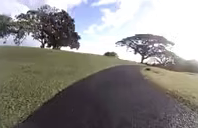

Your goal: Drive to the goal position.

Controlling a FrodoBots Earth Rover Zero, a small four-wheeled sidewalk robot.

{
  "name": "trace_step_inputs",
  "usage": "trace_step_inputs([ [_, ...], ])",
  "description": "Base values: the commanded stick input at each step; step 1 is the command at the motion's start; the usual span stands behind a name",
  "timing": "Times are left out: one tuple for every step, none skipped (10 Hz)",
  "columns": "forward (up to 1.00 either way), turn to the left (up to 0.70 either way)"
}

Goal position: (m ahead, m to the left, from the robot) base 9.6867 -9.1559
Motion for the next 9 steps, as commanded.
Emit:
trace_step_inputs([
  [0.60,0.00],
  [0.60,0.00],
  [0.60,0.00],
  [0.60,-0.06],
  [0.60,-0.14],
  [0.60,-0.15],
  [0.60,-0.15],
  [0.60,-0.15],
  [0.60,-0.15],
])
